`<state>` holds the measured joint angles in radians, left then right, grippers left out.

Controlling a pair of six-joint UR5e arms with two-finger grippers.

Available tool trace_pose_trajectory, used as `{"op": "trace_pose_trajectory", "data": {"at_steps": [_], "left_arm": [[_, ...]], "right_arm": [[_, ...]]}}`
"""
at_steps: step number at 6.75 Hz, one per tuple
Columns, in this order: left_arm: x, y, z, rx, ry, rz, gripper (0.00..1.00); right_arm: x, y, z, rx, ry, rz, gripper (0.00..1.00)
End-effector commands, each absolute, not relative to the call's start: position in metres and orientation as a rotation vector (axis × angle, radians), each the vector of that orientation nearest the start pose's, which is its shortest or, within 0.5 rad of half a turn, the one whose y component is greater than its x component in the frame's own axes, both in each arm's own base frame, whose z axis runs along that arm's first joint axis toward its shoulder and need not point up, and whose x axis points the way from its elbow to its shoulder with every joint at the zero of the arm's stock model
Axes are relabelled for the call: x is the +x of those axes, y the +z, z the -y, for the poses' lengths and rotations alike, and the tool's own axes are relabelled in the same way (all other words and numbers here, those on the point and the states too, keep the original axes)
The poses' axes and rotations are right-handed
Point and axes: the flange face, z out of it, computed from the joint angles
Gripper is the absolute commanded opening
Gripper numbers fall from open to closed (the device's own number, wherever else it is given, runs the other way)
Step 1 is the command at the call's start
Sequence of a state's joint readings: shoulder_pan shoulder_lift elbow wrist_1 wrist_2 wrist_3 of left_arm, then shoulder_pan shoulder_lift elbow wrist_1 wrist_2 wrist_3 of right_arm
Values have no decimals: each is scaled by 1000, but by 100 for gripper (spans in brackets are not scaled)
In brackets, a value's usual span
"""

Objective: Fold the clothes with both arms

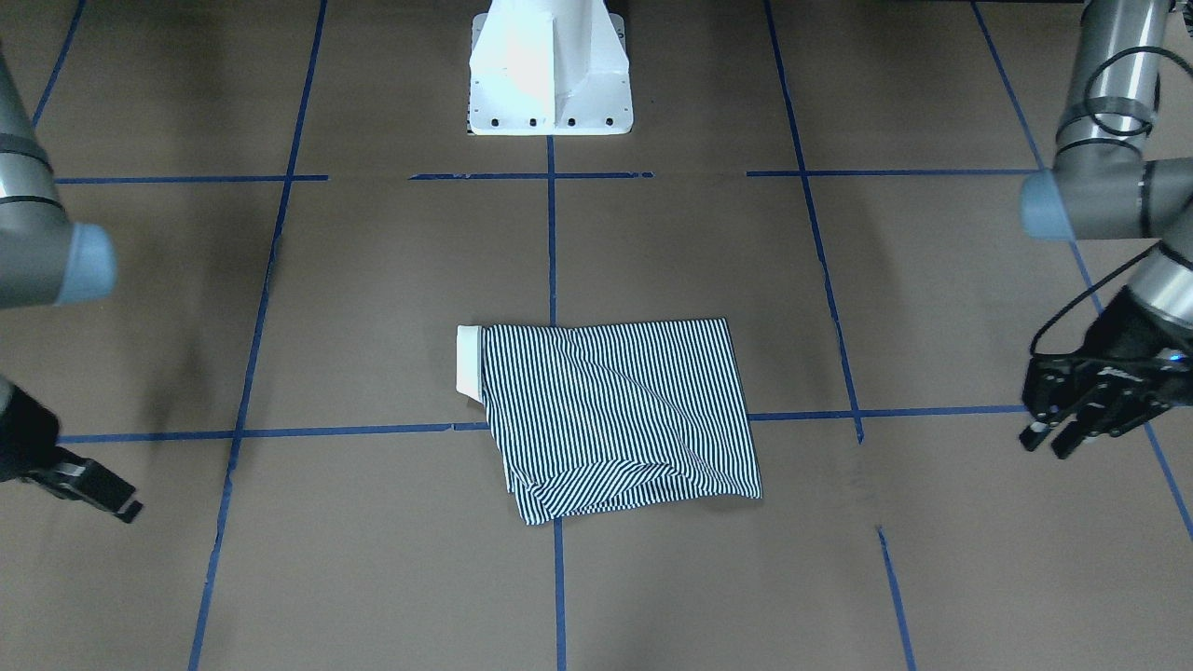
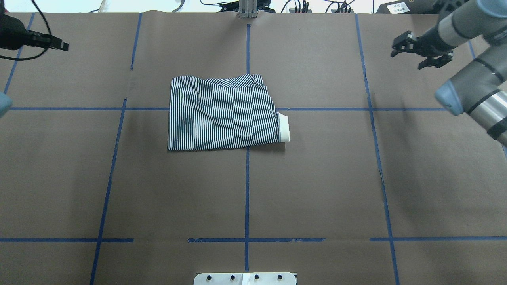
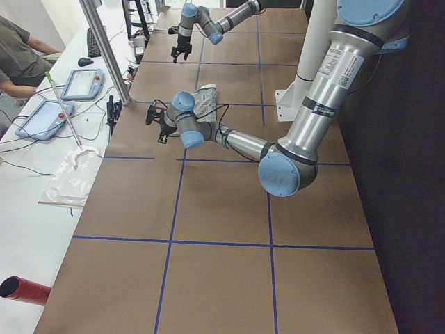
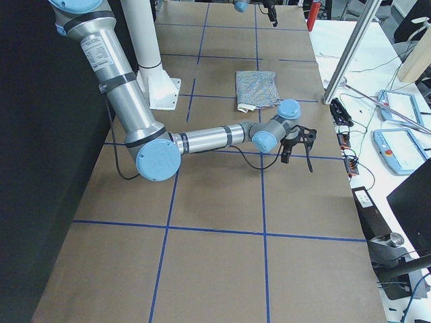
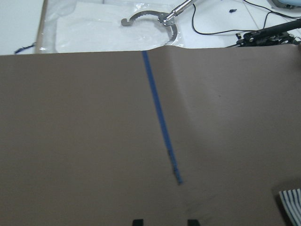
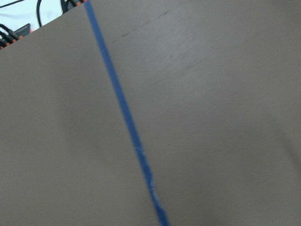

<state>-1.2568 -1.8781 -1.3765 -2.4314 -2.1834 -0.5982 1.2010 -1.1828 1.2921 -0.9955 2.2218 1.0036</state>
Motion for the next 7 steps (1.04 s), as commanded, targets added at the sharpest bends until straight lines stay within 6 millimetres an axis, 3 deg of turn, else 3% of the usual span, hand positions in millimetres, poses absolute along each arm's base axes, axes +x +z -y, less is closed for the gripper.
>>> {"op": "trace_pose_trajectory", "data": {"at_steps": [1, 2, 3, 4, 5, 6, 7], "left_arm": [[-7, 539, 639, 670, 212, -771, 42], [-44, 546, 639, 683, 276, -706, 42], [-50, 552, 642, 588, 244, -711, 42], [-47, 562, 643, 407, 197, -750, 43], [-49, 543, 629, 363, 216, -747, 99], [-45, 575, 595, 200, 157, -758, 100], [-46, 597, 568, 201, 167, -747, 100]], "right_arm": [[-45, 589, 626, 211, 100, 863, 100], [-15, 610, 615, 223, -36, 813, 100], [0, 612, 611, 203, -97, 788, 100], [6, 600, 609, 174, -112, 778, 100], [3, 591, 605, 132, -108, 774, 100], [1, 584, 602, 88, -105, 760, 100], [1, 600, 587, 70, -116, 754, 100]]}}
